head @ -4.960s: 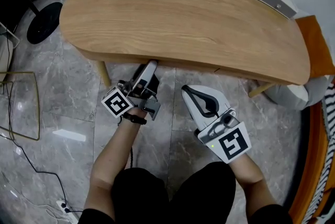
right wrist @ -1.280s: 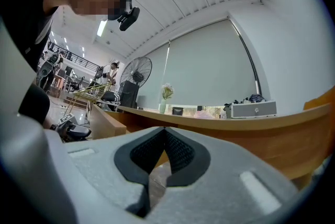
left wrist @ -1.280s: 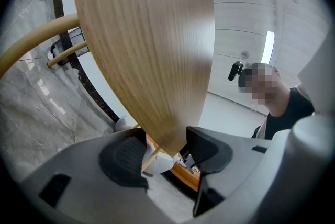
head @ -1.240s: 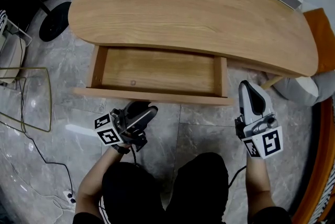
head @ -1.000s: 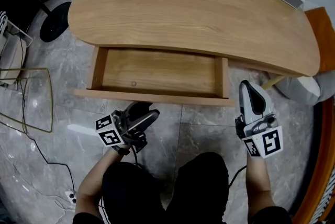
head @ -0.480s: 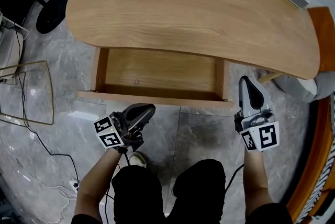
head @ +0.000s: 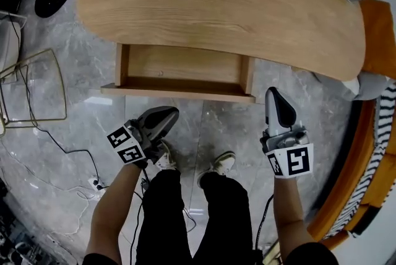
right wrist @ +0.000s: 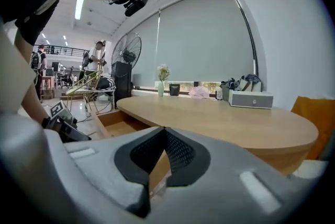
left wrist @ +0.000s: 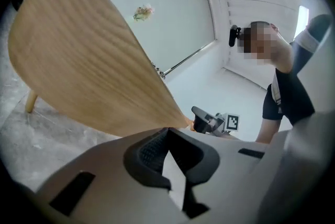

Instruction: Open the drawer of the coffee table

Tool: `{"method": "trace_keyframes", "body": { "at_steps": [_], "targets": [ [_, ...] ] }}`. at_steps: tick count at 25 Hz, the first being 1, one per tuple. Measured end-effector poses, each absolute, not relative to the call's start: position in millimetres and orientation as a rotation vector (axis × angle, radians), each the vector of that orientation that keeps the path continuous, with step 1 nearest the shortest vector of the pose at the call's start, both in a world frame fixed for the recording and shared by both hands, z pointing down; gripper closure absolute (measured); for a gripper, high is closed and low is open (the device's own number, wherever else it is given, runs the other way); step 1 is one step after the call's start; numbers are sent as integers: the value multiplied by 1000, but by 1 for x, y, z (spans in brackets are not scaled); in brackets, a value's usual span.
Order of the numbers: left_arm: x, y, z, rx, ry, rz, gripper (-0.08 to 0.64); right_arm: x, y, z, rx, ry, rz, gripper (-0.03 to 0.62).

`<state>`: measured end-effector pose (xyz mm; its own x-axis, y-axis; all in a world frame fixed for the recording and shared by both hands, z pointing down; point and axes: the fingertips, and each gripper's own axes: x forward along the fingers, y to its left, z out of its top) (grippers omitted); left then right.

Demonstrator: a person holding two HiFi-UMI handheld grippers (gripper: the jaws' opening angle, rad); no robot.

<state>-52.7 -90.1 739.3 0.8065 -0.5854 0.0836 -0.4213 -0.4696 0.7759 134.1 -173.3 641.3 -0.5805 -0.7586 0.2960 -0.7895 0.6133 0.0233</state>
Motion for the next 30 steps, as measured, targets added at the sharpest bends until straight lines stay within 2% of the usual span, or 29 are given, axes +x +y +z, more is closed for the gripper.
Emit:
{"method": "trace_keyframes", "body": {
  "at_steps": [7,14,25,30],
  "targets": [
    [-66,-90,671,2057,-891,-209,553,130,-161,561,1270,-2530,229,588],
    [-92,-101,604,2074,-1154,-2,554,95,-136,481,1190,-2581,305,588],
    [-96,-111,453,2199,-1217,17,553,72,-117,336,1158,-2635,212,588],
    [-86,-123,378,2340,-1223,42,552,88,-113,277,1216,-2588,153,588]
  ]
}}
